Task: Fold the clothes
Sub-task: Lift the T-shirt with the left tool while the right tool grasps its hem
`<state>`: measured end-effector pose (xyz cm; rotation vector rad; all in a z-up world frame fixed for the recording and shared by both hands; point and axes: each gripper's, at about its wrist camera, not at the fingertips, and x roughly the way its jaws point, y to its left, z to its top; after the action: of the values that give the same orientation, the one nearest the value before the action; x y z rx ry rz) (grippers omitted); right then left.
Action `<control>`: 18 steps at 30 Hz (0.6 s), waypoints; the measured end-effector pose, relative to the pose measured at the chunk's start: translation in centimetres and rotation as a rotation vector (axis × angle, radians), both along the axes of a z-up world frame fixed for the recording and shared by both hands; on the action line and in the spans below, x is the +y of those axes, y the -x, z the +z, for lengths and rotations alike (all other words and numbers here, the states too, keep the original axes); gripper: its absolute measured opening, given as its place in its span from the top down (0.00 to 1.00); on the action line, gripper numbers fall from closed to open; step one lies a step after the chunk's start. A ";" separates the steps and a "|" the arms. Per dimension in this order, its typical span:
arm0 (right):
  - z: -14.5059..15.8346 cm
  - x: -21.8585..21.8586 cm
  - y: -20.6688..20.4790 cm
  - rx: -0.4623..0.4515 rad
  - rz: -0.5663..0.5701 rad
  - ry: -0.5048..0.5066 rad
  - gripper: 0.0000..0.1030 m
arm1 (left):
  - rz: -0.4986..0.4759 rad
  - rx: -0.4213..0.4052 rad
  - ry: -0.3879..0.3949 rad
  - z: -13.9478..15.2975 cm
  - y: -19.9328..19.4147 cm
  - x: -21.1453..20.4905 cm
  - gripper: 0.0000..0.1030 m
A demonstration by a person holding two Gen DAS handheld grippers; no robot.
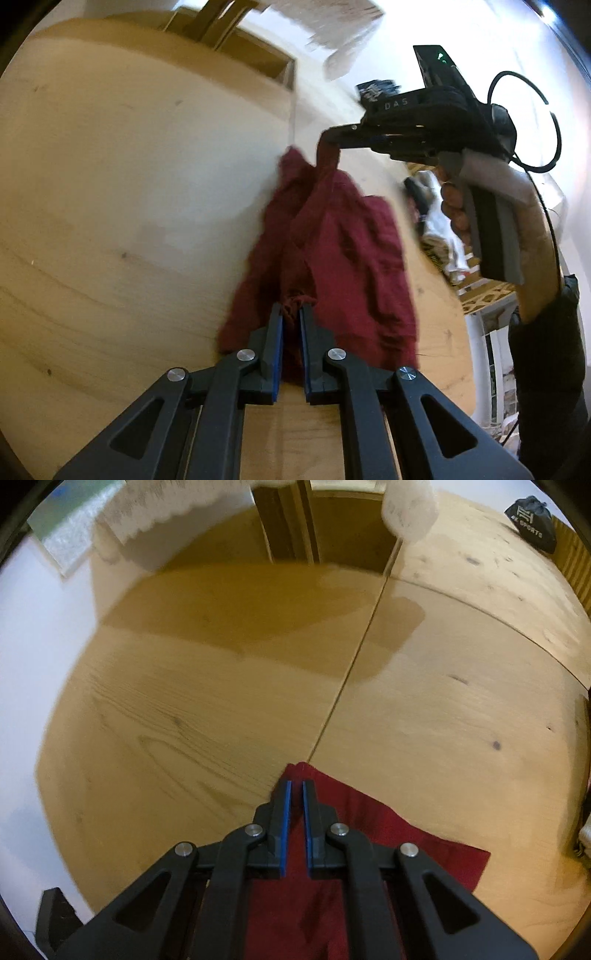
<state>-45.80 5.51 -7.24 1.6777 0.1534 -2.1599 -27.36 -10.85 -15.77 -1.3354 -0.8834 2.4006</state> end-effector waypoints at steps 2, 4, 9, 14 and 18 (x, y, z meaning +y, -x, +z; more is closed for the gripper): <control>-0.6 -0.3 0.2 -0.036 0.004 -0.022 0.90 | 0.001 -0.012 0.000 -0.2 -0.2 -0.3 0.92; 0.2 0.2 -0.2 -0.021 0.020 0.020 0.90 | -0.001 -0.007 0.030 0.2 -0.8 -0.4 0.92; 4.5 4.5 -2.7 0.086 0.022 0.120 0.74 | -0.025 0.031 0.186 2.9 -1.8 -0.4 0.92; 5.6 10.1 -6.3 0.125 -0.015 0.187 0.66 | -0.102 0.108 0.324 6.9 0.5 1.5 0.92; 2.3 11.7 -8.4 0.094 -0.035 0.101 0.66 | -0.181 0.106 0.395 6.9 5.7 5.1 0.92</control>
<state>-37.41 17.26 -4.92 1.5349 0.0407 -2.2345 -33.07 -5.78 -8.89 -1.3300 -0.2519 2.5548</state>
